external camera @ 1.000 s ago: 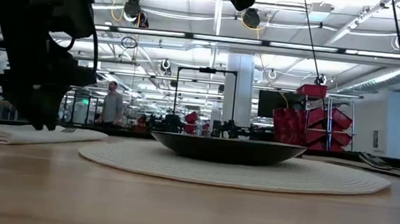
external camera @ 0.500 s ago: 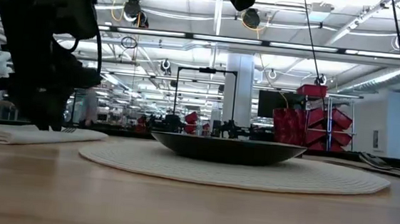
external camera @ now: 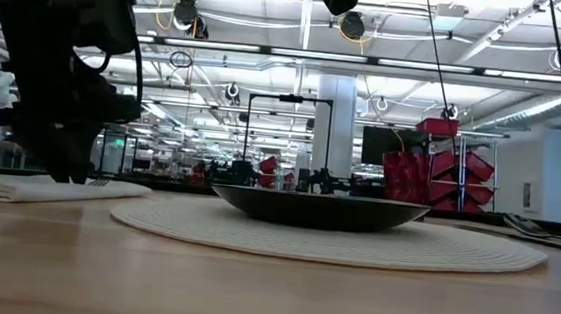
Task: Set table place
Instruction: Adjust the white napkin
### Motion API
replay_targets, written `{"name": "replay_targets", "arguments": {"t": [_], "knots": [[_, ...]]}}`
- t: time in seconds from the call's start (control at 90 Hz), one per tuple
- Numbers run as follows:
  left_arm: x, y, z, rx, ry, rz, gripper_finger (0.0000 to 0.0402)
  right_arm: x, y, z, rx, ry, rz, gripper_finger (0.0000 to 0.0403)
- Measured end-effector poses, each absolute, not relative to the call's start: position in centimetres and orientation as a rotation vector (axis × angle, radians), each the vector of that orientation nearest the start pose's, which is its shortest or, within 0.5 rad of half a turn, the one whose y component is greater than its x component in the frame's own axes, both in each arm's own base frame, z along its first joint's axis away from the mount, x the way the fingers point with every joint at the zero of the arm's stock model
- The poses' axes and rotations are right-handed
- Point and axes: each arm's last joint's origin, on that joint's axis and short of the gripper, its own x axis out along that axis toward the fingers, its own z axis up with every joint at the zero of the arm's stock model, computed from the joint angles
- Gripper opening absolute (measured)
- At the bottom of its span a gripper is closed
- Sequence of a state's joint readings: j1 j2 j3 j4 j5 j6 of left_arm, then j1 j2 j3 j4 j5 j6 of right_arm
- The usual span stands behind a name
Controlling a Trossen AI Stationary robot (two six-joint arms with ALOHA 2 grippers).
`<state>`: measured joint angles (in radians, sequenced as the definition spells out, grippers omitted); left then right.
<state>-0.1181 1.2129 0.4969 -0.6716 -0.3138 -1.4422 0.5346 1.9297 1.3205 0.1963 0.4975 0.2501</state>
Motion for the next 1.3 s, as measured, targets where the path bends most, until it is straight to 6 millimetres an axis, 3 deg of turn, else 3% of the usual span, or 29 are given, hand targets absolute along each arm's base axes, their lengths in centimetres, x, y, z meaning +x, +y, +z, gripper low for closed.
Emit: {"name": "replay_targets", "arguments": {"t": [0.222, 0.622, 1.3], "knots": [[17.4, -1.2, 15.4, -0.893, 0.929, 0.998, 0.0093, 38.0, 20.9, 22.2, 0.044, 0.36, -0.009, 0.021], [16.3, -1.1, 15.2, -0.84, 1.042, 1.038, 0.0093, 37.9, 20.9, 22.2, 0.039, 0.368, -0.007, 0.021], [14.6, -1.7, 13.4, -0.805, 1.067, 1.099, 0.0093, 37.9, 21.0, 22.2, 0.047, 0.368, -0.007, 0.021]]}}
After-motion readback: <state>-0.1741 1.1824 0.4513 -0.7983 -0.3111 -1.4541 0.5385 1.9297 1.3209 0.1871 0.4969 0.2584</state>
